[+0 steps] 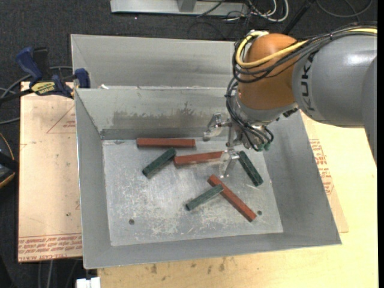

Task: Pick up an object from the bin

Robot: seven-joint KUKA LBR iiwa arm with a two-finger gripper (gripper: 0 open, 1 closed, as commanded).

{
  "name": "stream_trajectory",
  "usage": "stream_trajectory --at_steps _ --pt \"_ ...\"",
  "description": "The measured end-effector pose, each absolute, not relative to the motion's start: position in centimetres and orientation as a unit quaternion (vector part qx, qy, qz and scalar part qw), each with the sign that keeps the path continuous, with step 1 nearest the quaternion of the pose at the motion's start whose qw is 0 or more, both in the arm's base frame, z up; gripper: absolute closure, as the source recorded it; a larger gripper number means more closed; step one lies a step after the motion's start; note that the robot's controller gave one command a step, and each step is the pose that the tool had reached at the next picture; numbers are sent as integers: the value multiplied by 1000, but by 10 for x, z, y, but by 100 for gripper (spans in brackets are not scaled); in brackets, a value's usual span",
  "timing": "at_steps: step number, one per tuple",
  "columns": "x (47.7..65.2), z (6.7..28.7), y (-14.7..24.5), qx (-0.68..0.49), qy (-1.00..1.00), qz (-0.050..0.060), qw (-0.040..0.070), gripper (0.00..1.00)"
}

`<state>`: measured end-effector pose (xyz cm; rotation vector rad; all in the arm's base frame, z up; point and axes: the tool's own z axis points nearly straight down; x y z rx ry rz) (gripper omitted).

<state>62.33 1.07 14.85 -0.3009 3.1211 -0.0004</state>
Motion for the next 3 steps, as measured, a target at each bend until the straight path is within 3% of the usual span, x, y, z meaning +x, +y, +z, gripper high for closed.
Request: stream_trajectory --at_steps 1,2,3 --pt "657 80 39 -186 982 1 11 100" --pt "657 80 39 -186 982 1 11 100" --pt "625 251 39 -202 979 0 4 100"
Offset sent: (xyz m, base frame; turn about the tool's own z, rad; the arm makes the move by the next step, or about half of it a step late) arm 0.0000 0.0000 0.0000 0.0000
